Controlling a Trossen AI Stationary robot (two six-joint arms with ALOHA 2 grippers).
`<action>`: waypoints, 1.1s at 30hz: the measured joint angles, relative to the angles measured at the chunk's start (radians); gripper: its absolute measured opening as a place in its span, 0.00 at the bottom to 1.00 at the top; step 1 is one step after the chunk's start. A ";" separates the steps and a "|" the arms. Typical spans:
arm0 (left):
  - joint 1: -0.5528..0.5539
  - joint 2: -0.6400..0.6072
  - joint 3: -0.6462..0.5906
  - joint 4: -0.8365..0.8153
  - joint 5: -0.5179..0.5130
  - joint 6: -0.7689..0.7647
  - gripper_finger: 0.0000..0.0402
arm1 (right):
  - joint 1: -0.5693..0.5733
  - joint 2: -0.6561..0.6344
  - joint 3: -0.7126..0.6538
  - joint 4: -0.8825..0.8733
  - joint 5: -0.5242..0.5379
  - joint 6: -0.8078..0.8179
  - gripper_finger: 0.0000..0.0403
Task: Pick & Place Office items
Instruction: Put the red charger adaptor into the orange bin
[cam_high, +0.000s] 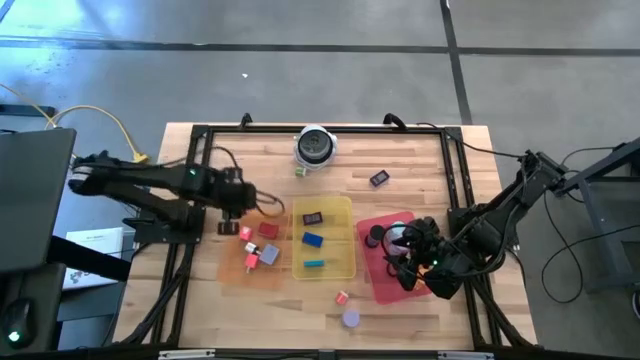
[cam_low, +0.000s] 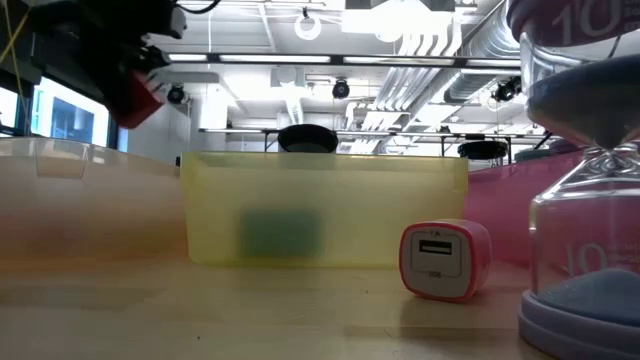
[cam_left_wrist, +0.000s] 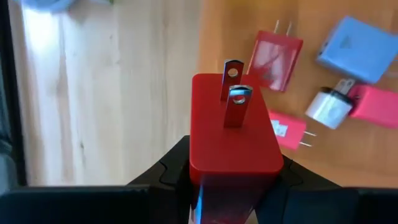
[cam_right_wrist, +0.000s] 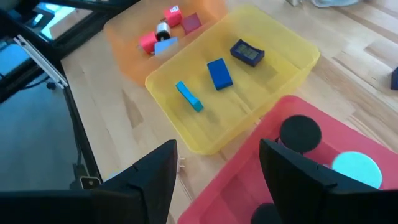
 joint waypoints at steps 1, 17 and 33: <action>-0.024 0.027 0.000 0.008 -0.018 0.011 0.27 | 0.000 0.000 0.000 0.011 0.005 -0.005 0.54; -0.006 0.334 0.000 0.096 0.037 0.030 0.27 | -0.009 0.000 0.000 0.097 0.006 -0.029 0.54; 0.051 0.379 -0.030 0.155 0.104 0.049 0.27 | -0.018 0.079 0.000 0.168 -0.038 -0.088 0.54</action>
